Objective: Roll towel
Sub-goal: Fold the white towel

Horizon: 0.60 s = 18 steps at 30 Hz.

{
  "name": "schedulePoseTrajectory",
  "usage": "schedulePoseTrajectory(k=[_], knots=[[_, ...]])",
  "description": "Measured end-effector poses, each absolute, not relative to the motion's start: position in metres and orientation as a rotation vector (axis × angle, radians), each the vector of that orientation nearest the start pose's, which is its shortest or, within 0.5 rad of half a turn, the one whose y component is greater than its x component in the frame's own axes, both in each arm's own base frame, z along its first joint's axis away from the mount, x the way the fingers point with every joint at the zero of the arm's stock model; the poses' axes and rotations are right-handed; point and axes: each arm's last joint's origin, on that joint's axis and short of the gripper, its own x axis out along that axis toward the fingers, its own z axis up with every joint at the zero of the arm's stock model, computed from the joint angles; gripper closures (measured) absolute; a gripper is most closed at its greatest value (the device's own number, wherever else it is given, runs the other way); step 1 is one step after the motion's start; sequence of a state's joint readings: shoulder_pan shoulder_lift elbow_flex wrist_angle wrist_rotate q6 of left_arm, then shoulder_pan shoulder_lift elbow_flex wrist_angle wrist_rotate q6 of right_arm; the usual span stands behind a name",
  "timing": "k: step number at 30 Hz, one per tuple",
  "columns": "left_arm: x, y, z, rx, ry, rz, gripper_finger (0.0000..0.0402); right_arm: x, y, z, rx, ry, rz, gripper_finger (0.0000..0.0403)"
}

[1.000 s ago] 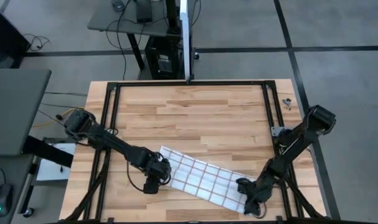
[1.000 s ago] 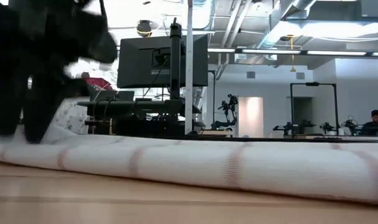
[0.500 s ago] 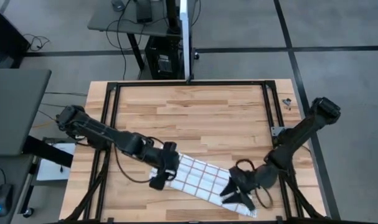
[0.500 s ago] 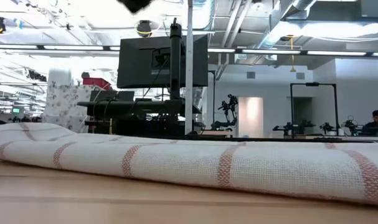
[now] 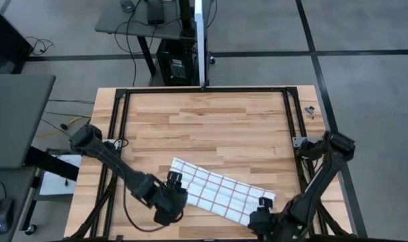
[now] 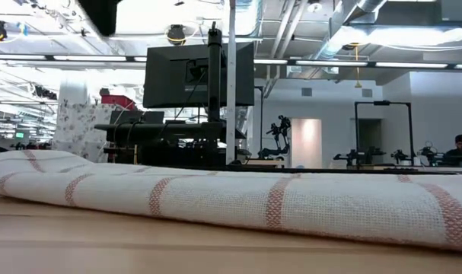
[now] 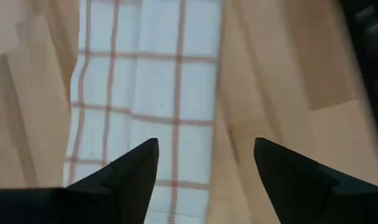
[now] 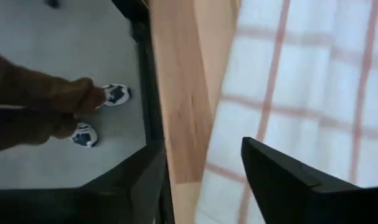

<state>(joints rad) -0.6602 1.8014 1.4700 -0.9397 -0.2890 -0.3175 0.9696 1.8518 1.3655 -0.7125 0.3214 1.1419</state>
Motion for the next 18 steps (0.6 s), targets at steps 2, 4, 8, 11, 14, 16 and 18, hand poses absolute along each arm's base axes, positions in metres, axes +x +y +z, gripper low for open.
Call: schedulePoseTrajectory(k=[2,4,8,11,14,16,18], knots=[[0.291,-0.221,0.228,0.328,1.211,-0.113,0.0149,0.217,0.307,0.191,0.311,1.128,-0.109,0.0170],[0.293,-0.227,0.210,0.342,1.255,-0.090,0.0150,0.216,0.311,0.182,0.317,1.127,-0.142,0.0162],[0.295,-0.235,0.177,0.397,1.314,-0.006,0.0153,0.215,0.313,0.167,0.301,1.143,-0.191,0.0159],[0.299,-0.237,0.155,0.500,1.300,0.085,0.0154,0.215,0.314,0.163,0.290,1.146,-0.197,0.0159],[0.303,-0.236,0.141,0.560,1.303,0.117,0.0155,0.215,0.314,0.161,0.270,1.148,-0.195,0.0159],[0.304,-0.235,0.135,0.560,1.322,0.127,0.0155,0.215,0.312,0.161,0.252,1.152,-0.199,0.0159],[0.304,-0.235,0.131,0.550,1.340,0.129,0.0155,0.215,0.312,0.161,0.220,1.156,-0.182,0.0159]])
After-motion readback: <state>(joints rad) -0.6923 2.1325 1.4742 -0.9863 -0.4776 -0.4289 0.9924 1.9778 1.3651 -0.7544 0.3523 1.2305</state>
